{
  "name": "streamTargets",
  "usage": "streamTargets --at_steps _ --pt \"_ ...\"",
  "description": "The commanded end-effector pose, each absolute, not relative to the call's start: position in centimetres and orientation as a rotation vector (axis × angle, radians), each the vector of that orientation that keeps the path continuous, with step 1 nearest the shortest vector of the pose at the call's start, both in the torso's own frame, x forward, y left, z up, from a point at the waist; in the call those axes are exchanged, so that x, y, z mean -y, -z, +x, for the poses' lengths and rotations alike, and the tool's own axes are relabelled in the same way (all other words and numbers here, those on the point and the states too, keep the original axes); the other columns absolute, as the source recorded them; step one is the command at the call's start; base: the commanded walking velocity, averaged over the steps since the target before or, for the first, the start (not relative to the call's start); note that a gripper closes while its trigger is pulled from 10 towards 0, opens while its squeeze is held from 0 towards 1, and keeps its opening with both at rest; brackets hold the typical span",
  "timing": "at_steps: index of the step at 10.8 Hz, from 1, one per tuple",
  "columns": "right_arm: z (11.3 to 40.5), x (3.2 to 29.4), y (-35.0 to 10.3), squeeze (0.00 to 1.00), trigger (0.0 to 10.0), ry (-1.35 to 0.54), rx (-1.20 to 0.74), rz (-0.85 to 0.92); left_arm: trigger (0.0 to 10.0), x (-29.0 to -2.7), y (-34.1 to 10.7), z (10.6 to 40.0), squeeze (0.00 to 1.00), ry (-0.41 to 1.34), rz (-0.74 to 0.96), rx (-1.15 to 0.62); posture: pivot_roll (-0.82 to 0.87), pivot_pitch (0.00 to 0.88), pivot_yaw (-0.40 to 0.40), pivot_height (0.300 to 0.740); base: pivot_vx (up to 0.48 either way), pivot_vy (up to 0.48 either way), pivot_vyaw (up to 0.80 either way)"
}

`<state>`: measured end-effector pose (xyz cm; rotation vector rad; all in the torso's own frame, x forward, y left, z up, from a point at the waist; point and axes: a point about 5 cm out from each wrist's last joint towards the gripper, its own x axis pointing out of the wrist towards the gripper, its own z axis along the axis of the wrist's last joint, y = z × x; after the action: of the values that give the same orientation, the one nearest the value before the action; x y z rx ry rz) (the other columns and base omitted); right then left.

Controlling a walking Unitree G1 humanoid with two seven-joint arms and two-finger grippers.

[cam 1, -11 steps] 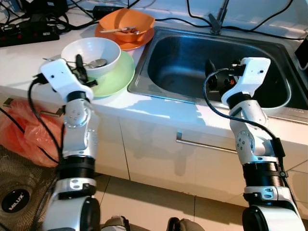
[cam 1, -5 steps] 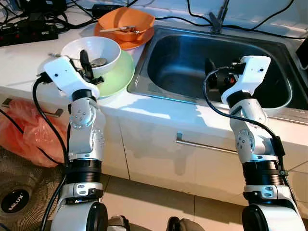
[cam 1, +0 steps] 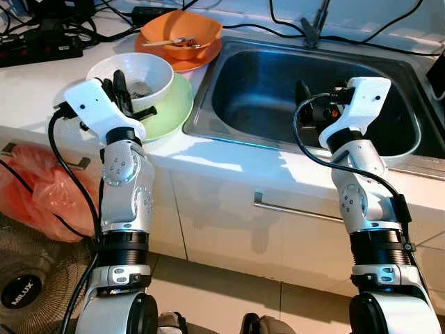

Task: Kitchen organization

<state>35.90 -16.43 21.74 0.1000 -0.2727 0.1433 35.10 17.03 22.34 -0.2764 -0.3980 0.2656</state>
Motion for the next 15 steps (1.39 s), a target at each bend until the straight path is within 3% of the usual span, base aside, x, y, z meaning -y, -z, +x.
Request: streamTargets --at_steps 1,5,9,11,12,15 --pt "36.0 16.8 -21.9 0.14 10.0 -0.133 0.281 0.109 0.0 -16.7 -22.2 34.9 0.0 -0.254 -0.274 0.396 -0.03 0.107 -0.038 0.74 0.0 0.0 0.0" --pt "36.0 16.8 -21.9 0.13 10.0 -0.133 0.279 0.111 0.0 -16.8 -22.6 34.8 0.0 -0.246 -0.269 0.417 -0.02 0.11 -0.04 0.74 0.0 0.0 0.0" --pt "36.1 16.7 -21.8 0.09 10.0 -0.133 0.278 0.12 0.0 -16.0 -25.8 34.4 0.0 -0.133 -0.094 0.605 -0.02 0.103 -0.036 0.74 0.0 0.0 0.0" --pt "36.1 16.5 -21.7 0.07 10.0 -0.131 0.273 0.138 0.0 -16.2 -27.3 34.8 0.0 -0.09 -0.155 0.64 -0.02 0.104 -0.031 0.74 0.0 0.0 0.0" --pt "36.1 16.4 -21.6 0.02 10.0 -0.131 0.272 0.145 0.0 -16.2 -27.8 35.2 0.0 -0.05 -0.229 0.635 -0.01 0.105 -0.028 0.74 0.0 0.0 0.0" --pt "36.6 17.1 -20.8 0.0 10.0 -0.076 0.195 0.406 0.0 -14.7 -29.4 36.4 0.0 0.067 -0.246 0.678 -0.02 0.109 -0.013 0.74 0.0 0.0 0.0"
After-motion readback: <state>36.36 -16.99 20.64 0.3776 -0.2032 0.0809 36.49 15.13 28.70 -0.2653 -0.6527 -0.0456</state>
